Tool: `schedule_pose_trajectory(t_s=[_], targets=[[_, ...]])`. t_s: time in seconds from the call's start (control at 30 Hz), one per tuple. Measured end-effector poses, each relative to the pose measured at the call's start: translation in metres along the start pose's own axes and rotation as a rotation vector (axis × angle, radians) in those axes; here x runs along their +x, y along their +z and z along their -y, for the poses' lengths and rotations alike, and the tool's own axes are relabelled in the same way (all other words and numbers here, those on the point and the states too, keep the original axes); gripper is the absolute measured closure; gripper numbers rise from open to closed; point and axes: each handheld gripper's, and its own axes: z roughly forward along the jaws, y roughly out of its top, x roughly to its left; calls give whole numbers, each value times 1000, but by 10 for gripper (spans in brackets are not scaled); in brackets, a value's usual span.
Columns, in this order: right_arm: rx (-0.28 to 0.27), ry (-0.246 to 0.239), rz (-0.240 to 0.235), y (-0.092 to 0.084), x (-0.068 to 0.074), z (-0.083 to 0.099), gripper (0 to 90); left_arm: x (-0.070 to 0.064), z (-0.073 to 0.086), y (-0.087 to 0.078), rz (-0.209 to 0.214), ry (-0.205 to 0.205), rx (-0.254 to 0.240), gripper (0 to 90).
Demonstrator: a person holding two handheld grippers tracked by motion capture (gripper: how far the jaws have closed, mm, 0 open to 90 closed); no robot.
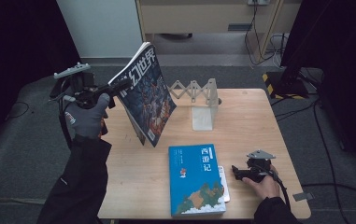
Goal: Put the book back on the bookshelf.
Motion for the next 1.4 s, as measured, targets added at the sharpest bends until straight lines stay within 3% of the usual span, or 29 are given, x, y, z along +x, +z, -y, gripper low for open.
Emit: schedule_pose_trajectory(t_s=[0.53,0.8,1.4], targets=[[-2,-1,0,0,0,0,39,10,-1,19,-168,41,11,821],[-2,-1,0,0,0,0,39,13,4,31,-214,57,15,821],[1,-6,-1,0,0,0,38,8,22,76,-310,106,41,821]])
